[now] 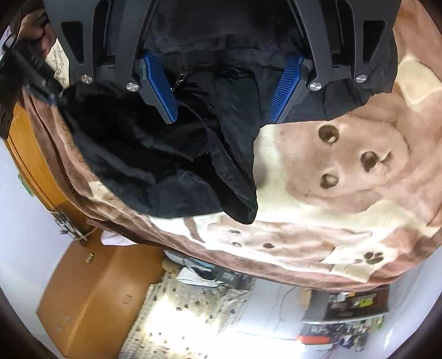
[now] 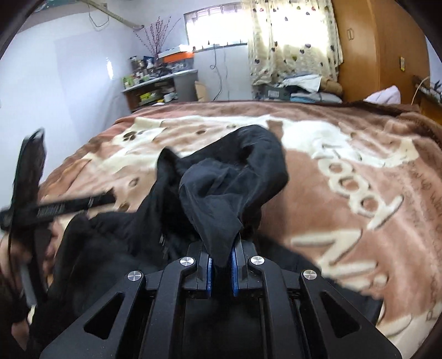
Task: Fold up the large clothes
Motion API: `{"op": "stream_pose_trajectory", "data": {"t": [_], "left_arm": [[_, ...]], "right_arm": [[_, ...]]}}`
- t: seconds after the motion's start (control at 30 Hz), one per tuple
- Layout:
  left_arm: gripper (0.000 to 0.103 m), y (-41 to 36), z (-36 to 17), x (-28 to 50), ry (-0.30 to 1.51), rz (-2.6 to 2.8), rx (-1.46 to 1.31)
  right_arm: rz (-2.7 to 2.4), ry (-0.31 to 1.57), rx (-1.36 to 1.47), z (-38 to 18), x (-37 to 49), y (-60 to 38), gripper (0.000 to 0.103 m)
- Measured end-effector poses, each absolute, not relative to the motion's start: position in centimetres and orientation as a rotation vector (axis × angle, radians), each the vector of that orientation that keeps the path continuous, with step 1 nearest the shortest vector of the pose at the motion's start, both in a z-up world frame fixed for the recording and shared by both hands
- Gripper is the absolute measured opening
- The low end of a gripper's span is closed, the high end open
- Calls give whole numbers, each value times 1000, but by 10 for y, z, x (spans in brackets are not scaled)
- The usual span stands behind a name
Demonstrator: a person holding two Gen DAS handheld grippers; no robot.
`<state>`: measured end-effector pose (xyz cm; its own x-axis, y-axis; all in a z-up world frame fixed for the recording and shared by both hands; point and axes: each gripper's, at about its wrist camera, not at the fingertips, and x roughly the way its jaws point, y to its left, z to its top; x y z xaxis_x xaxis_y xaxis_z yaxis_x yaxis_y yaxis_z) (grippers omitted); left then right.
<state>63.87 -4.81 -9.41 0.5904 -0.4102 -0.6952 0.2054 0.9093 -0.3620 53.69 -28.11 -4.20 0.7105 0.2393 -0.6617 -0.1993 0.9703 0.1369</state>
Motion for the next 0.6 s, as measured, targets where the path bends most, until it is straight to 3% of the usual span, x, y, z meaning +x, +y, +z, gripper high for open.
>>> {"op": "stream_pose_trajectory", "data": {"t": [0.13, 0.23, 0.27, 0.3, 0.43, 0.6], "left_arm": [[70, -55, -93, 636, 871, -390, -264], [70, -61, -97, 638, 883, -390, -262], [70, -63, -98, 638, 890, -398, -253], [70, -65, -98, 639, 890, -418, -249], [70, -73, -99, 642, 877, -422, -209], [70, -80, -106, 648, 888, -476, -232]], "right_arm": [[288, 839, 80, -62, 529, -291, 14], [310, 860, 259, -58, 543, -320, 51], [312, 832, 327, -52, 546, -331, 75], [319, 804, 390, -46, 550, -342, 82], [193, 693, 527, -27, 590, -385, 83], [60, 925, 550, -72, 675, -392, 83]]}}
